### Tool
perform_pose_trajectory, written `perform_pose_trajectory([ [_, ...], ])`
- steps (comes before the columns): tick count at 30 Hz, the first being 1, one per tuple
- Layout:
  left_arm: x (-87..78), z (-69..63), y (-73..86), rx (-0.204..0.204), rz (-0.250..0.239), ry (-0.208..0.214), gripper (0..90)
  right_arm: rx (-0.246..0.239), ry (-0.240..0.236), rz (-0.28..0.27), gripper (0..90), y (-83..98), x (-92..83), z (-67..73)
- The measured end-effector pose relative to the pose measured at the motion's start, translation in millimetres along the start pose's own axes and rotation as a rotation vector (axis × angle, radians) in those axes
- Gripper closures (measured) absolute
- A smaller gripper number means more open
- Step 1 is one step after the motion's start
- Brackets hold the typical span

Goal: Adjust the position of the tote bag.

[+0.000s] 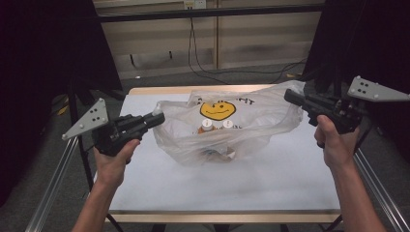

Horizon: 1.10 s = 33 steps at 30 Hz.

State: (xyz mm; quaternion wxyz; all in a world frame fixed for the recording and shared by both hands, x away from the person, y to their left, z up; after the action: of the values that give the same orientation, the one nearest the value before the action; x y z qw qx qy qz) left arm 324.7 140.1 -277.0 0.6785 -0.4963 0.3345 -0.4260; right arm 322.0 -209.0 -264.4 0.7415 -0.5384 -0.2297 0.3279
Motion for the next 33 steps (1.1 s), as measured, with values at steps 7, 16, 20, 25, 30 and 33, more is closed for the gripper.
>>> perform_pose_trajectory([
  [7, -7.8, 28.0, -13.3, 0.018, -0.001, -0.057, 86.8, -0.038, 0.021, -0.015, 87.8, -26.8, 14.4, -1.8],
  [16, -20.1, 54.2, -28.2, 0.016, -0.025, -0.133, 87.2, -0.071, 0.067, -0.024, 87.9, -62.1, 24.3, -5.0],
  [20, -21.3, 71.2, -19.9, -0.003, -0.006, -0.193, 87.2, -0.057, 0.083, -0.033, 87.9, -63.2, 27.2, -11.3],
  [25, -17.7, 65.7, -0.6, -0.013, 0.021, -0.17, 87.2, -0.023, 0.095, -0.014, 88.0, -48.2, 26.7, -26.5],
  [30, -15.3, 59.1, 16.4, -0.036, 0.016, -0.159, 87.2, 0.002, 0.102, 0.015, 88.0, -27.6, 24.8, -34.9],
  [33, -14.7, 56.4, 27.4, -0.044, 0.036, -0.155, 87.2, 0.003, 0.112, 0.036, 87.9, -16.9, 22.3, -37.8],
])
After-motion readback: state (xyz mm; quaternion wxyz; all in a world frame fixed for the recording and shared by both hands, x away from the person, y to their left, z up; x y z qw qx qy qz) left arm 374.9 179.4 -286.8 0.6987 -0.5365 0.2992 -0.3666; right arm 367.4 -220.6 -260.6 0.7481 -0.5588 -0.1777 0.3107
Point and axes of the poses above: each handheld gripper's, and its own axes: x roughly forward along the jaws, y roughly out of its underside, z roughly to its left, the point moved 9 cm from there along x, roughly forward along the jaws, and after that the axes turned 15 degrees about x, right-handed, at the moved point
